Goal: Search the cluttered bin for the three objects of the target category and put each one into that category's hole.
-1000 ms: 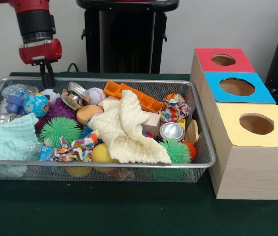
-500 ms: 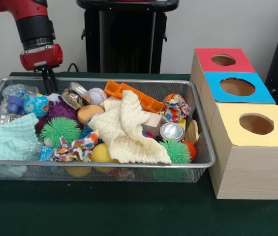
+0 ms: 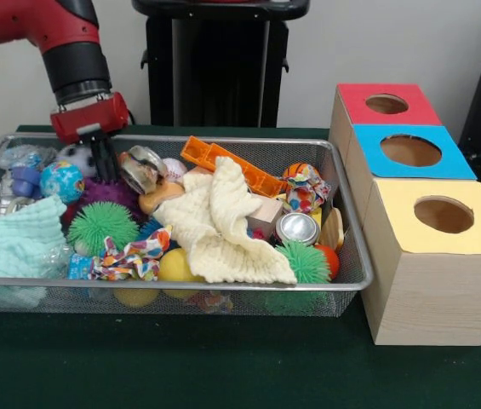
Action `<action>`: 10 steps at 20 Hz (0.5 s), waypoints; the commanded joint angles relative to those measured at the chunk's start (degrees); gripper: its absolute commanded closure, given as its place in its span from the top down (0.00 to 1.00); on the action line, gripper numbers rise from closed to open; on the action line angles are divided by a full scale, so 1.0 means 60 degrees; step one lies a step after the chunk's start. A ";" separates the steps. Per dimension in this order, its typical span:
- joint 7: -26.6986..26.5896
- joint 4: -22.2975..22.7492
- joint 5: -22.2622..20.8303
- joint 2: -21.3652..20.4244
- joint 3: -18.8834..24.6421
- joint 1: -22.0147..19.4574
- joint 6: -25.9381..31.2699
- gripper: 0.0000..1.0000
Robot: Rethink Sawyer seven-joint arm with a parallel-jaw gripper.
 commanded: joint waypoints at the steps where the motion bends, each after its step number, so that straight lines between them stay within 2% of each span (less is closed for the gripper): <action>1: -0.1732 -0.2231 -0.0520 0.0657 -0.0072 0.0663 0.1046 0.00; 10: -0.2091 -0.2589 -0.0389 0.1107 0.0178 0.0653 0.1078 0.00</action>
